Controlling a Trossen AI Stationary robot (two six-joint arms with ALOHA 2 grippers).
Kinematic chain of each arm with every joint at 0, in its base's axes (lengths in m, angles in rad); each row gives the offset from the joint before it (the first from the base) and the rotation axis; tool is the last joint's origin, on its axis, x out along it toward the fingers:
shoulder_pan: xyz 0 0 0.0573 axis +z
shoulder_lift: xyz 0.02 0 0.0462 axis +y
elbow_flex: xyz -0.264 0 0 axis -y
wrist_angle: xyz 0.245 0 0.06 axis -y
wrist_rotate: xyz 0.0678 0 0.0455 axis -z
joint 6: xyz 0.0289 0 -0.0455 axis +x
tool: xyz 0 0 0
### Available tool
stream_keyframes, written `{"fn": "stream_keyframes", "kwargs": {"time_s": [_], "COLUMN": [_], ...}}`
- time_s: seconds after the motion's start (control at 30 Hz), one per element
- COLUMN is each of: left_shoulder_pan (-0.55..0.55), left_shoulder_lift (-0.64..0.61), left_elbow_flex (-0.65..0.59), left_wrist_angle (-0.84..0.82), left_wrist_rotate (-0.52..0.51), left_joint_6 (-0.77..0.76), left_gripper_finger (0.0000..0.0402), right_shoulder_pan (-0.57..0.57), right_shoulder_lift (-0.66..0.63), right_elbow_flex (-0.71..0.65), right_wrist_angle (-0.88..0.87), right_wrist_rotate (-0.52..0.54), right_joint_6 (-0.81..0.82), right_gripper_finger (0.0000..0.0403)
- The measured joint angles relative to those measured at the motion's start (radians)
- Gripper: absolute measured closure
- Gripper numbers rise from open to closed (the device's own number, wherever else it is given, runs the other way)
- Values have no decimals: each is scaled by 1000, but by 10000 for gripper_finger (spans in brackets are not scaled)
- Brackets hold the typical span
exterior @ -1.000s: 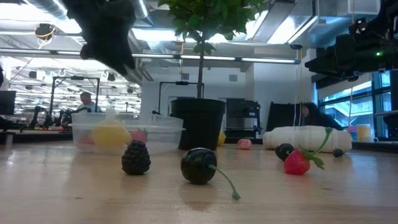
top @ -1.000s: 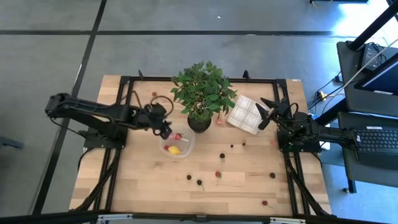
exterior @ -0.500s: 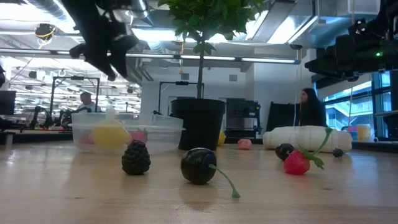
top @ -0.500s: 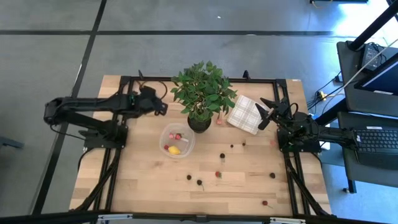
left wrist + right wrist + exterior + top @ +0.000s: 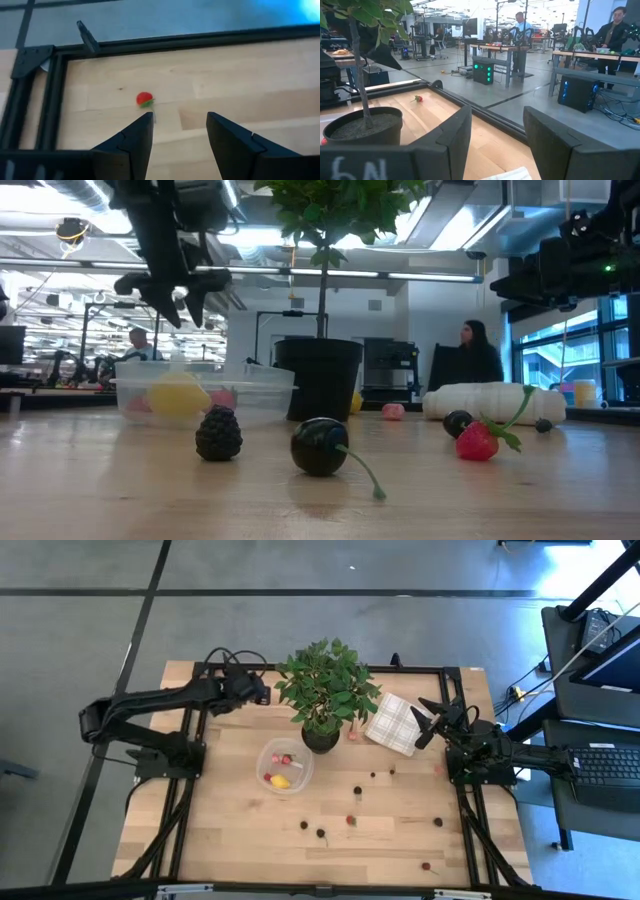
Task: Pick and placing Produce into tupperware
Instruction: Put the top red strawberry into the transparent bin
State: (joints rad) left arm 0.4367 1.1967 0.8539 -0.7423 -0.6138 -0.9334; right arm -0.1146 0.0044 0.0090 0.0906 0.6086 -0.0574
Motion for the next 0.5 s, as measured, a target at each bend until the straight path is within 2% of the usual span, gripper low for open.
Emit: {"fn": "stream_keyframes", "kwargs": {"time_s": [0.5], "left_shoulder_pan": [135], "left_shoulder_lift": [177], "left_elbow_flex": [0], "left_wrist_angle": [85], "left_wrist_rotate": [44], "left_joint_6": [-60], "left_gripper_finger": [225], "right_shoulder_pan": [0], "right_shoulder_lift": [0], "right_elbow_flex": [0], "right_wrist_angle": [0], "right_wrist_rotate": [0], "right_joint_6": [-3], "right_gripper_finger": [221]}}
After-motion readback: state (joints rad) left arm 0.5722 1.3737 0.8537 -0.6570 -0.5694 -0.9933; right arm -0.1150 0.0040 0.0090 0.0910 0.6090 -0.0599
